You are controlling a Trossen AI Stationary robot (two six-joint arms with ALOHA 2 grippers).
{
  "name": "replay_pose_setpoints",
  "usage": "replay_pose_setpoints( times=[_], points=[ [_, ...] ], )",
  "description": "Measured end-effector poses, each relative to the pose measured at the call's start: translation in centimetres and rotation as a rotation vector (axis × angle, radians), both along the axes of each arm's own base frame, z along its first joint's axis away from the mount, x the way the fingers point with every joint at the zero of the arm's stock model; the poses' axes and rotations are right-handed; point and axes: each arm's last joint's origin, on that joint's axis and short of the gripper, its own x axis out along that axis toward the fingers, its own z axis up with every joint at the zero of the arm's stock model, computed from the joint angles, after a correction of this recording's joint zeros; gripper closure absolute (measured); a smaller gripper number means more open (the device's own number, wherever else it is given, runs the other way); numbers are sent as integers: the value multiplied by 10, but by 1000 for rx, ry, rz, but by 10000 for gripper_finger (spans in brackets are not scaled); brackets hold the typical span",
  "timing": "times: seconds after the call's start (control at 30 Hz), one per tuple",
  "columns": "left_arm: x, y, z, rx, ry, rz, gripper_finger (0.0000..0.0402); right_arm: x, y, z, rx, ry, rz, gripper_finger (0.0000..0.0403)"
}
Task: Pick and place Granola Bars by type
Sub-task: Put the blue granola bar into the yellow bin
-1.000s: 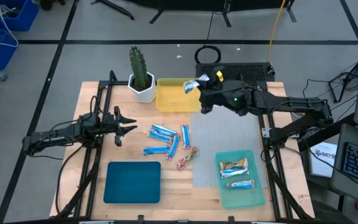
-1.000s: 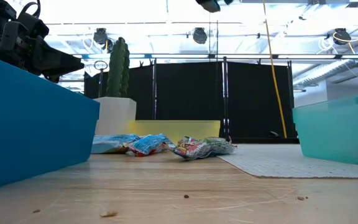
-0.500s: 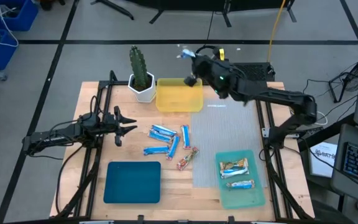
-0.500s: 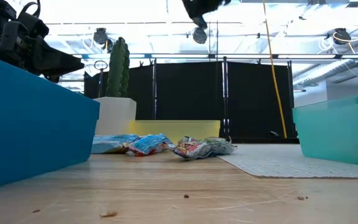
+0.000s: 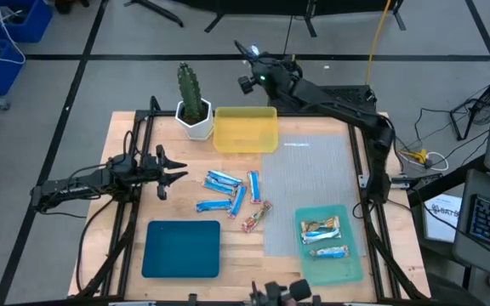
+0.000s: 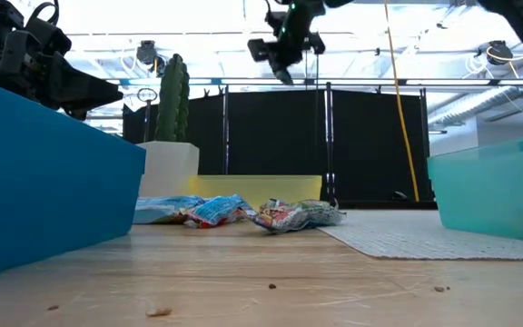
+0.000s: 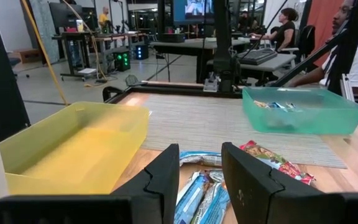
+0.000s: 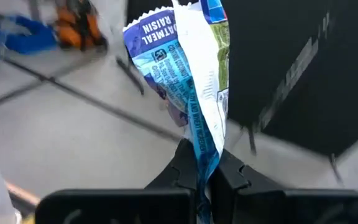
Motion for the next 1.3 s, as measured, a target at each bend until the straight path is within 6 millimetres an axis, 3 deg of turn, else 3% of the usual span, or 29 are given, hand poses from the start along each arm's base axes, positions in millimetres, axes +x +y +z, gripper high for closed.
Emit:
replay_pose_setpoints(
  times=[0.2, 0.6, 1.0, 1.3],
  points=[
    [0, 0, 0, 0, -1, 0, 277, 0, -21, -24, 197, -114, -70, 398],
    [0, 0, 0, 0, -1, 0, 277, 2, -39, -76, 546, -295, -203, 398],
    [0, 0, 0, 0, -1, 0, 277, 11, -31, -133, 830, -244, -365, 399],
    [0, 0, 0, 0, -1, 0, 277, 14, -22, -161, 958, -159, -434, 399]
  ],
)
